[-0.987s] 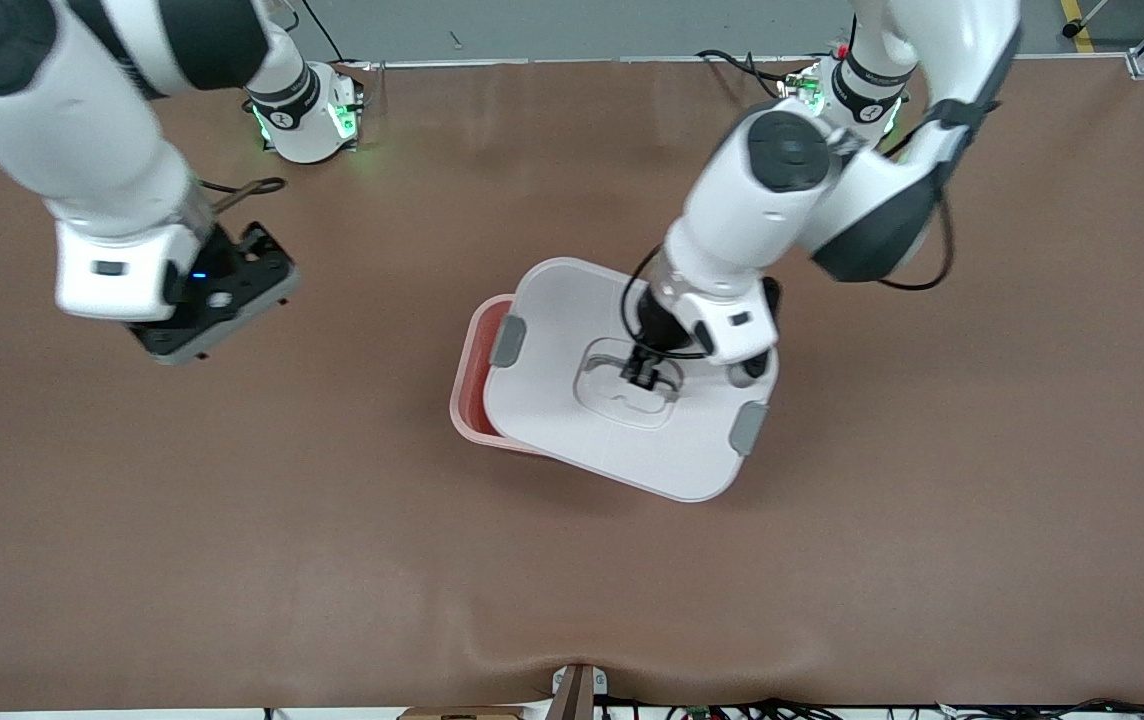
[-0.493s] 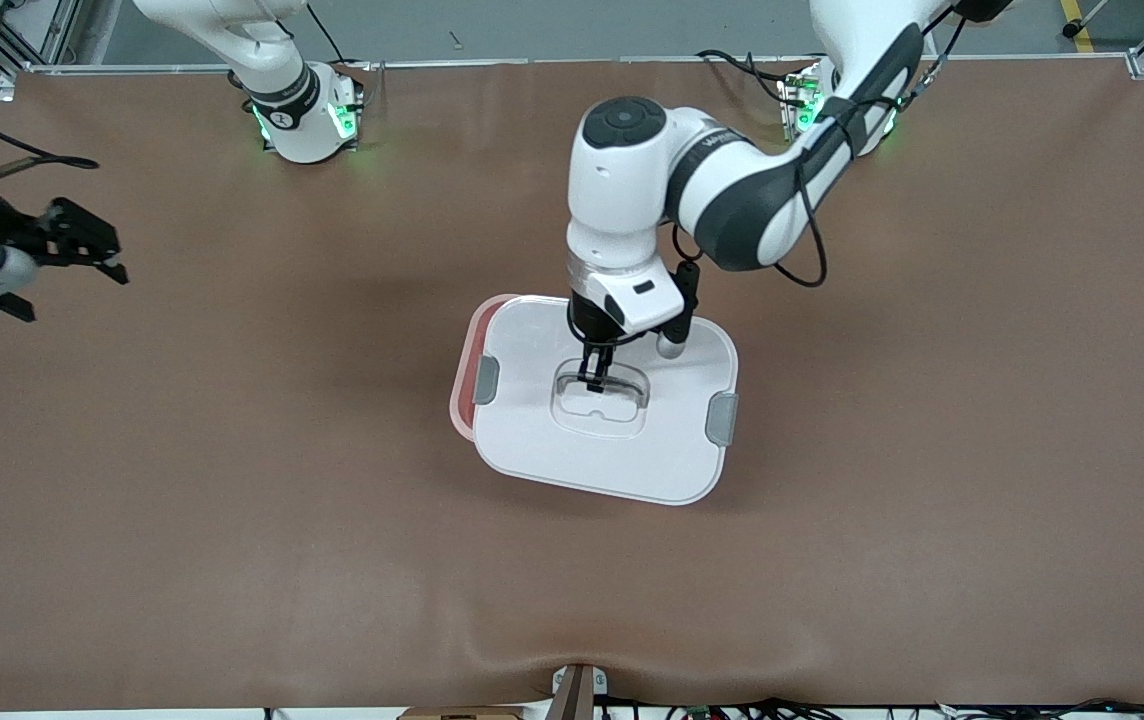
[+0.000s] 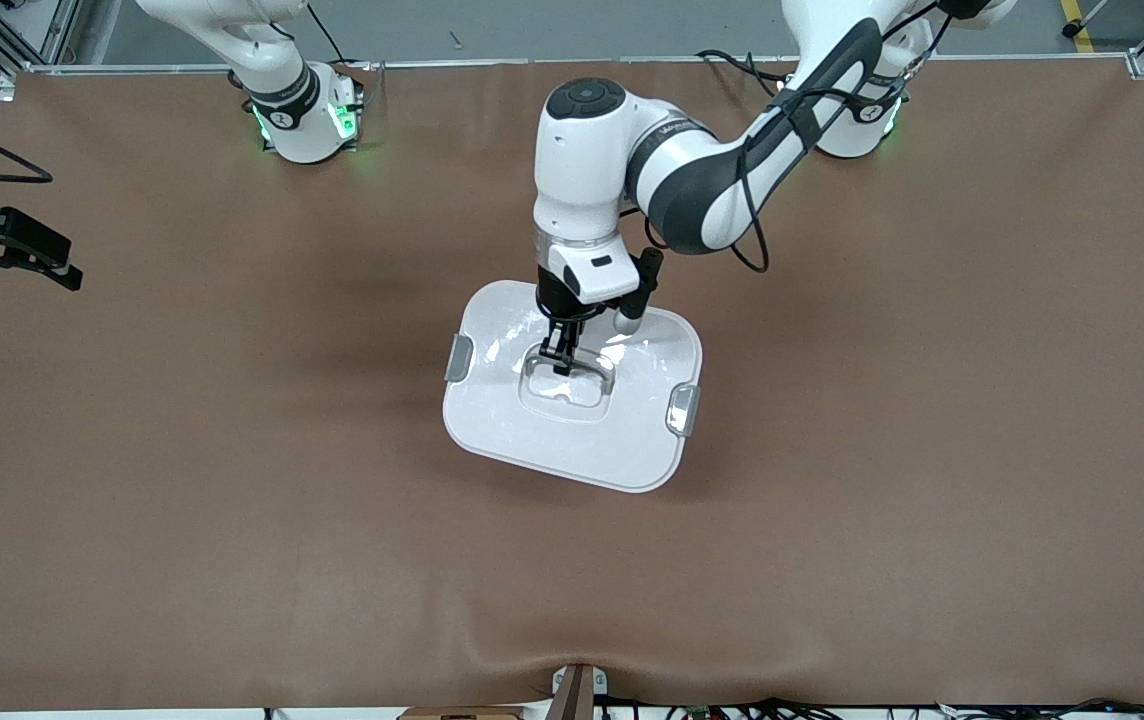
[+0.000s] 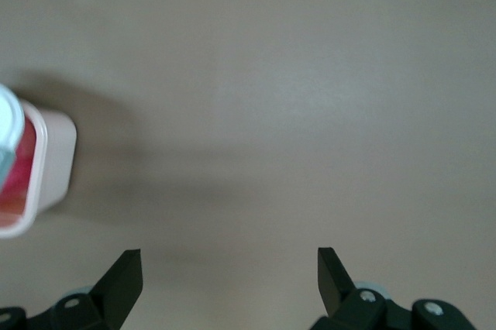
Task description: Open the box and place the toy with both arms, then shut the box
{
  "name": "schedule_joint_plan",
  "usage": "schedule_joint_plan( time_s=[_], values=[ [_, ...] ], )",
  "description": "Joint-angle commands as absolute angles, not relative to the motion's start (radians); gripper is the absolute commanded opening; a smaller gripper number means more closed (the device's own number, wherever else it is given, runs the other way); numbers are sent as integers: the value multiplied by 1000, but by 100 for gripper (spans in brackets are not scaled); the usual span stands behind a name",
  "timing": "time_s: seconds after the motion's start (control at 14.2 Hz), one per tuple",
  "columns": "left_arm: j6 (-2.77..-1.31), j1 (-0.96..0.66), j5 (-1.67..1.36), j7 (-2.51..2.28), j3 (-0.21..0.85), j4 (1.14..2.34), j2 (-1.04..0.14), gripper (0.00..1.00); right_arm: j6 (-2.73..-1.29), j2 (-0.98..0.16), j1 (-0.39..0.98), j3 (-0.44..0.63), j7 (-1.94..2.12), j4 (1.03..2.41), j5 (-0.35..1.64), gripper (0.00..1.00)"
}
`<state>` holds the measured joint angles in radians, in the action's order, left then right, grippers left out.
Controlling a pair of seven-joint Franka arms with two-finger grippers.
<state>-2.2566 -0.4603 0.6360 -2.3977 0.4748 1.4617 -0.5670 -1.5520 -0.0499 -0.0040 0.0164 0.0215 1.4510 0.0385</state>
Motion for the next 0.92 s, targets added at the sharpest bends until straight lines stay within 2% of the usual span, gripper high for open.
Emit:
schedule_joint_plan(
  time_s=[0.0,0.14,0.85],
  values=[
    [-2273,-475,680,-2424,465,1496,-552,0,-1678,21,-26,5,-35,1581,43,100],
    [-2275,-477,684,-2424,465,1496,-557,0,-1712,43,-31,20,-31,1627,41,100],
    [-2283,-491,690,-2439,465,1491,-591,0,-1726,23,-28,43,93,1621,-29,100]
  ],
)
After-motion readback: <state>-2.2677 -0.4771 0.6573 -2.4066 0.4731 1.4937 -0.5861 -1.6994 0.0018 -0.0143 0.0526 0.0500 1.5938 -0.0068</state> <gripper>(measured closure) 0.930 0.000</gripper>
